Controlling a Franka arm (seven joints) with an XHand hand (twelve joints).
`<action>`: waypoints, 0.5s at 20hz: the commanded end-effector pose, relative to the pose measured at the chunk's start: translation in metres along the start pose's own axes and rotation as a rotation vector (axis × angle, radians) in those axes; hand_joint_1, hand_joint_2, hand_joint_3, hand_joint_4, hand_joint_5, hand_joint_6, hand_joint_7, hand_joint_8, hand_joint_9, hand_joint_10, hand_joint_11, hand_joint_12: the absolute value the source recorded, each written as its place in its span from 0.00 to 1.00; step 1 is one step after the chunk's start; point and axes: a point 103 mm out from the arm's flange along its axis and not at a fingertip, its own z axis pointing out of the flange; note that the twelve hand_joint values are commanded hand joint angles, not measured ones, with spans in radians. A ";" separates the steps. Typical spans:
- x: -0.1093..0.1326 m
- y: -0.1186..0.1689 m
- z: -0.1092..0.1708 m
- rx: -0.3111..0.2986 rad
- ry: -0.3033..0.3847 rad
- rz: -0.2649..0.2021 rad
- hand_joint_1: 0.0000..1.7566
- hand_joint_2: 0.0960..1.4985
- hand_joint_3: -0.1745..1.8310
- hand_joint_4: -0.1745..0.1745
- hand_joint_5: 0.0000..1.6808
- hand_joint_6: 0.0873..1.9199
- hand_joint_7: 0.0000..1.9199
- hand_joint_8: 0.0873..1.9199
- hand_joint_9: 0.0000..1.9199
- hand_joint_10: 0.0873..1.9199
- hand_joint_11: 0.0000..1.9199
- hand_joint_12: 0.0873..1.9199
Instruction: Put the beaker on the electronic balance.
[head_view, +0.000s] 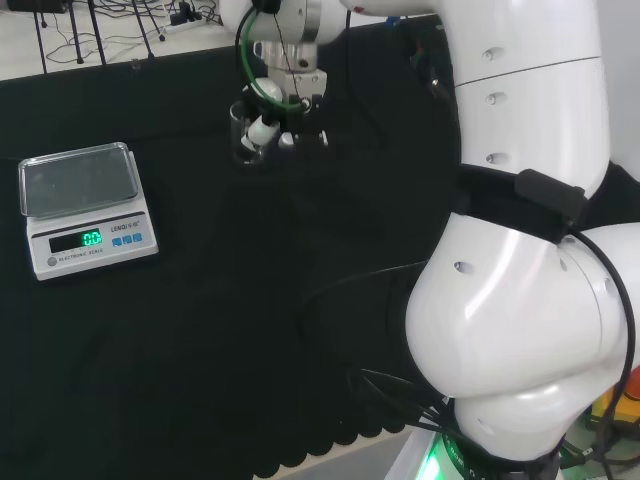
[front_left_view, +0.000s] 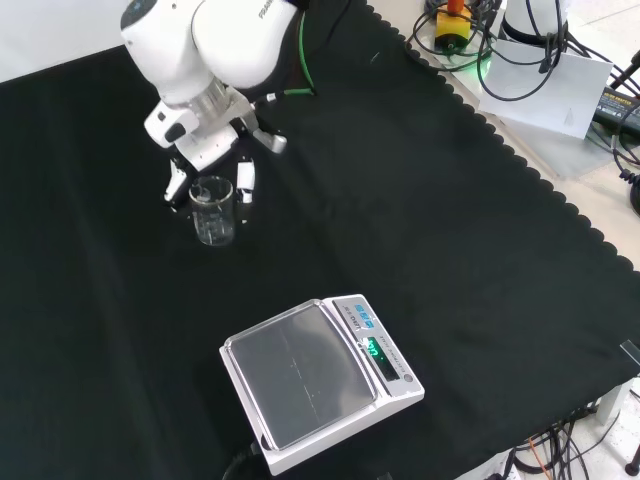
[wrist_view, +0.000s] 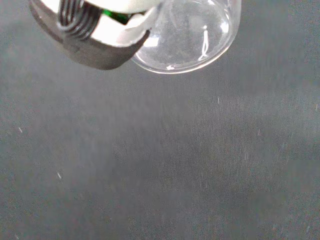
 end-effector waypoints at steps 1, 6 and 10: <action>0.007 -0.016 -0.053 -0.033 -0.025 -0.015 0.67 0.77 0.15 0.01 0.43 0.71 0.42 0.71 0.56 0.59 0.56 0.55; 0.024 -0.018 -0.053 -0.030 -0.034 -0.025 0.68 0.78 0.14 0.00 0.43 0.71 0.41 0.71 0.56 0.59 0.55 0.55; 0.054 -0.019 -0.043 -0.012 -0.025 -0.065 0.68 0.78 0.14 0.00 0.43 0.71 0.41 0.71 0.56 0.59 0.55 0.55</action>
